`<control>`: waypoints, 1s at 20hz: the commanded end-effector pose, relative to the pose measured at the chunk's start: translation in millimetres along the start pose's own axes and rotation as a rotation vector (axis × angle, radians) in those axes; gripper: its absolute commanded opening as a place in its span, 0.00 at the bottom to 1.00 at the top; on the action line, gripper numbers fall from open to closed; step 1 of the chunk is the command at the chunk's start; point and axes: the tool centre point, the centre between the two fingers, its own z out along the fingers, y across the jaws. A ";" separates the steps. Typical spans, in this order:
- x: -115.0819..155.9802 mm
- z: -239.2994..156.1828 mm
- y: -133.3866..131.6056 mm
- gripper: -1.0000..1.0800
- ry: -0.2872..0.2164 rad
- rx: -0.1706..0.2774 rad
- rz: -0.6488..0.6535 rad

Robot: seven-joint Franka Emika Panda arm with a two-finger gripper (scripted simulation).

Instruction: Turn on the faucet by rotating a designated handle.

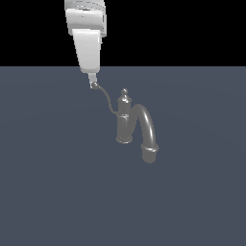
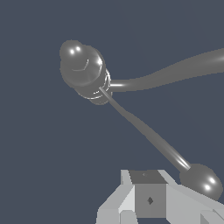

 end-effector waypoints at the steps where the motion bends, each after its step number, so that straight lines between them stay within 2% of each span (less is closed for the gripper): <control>1: 12.7 0.6 10.9 0.00 0.001 -0.007 0.009; 16: 56.4 1.0 61.6 0.00 0.000 -0.014 0.003; 18: 47.0 -0.6 55.2 0.00 0.001 -0.007 -0.010; 20: 59.0 -0.4 55.4 0.00 0.001 -0.008 -0.008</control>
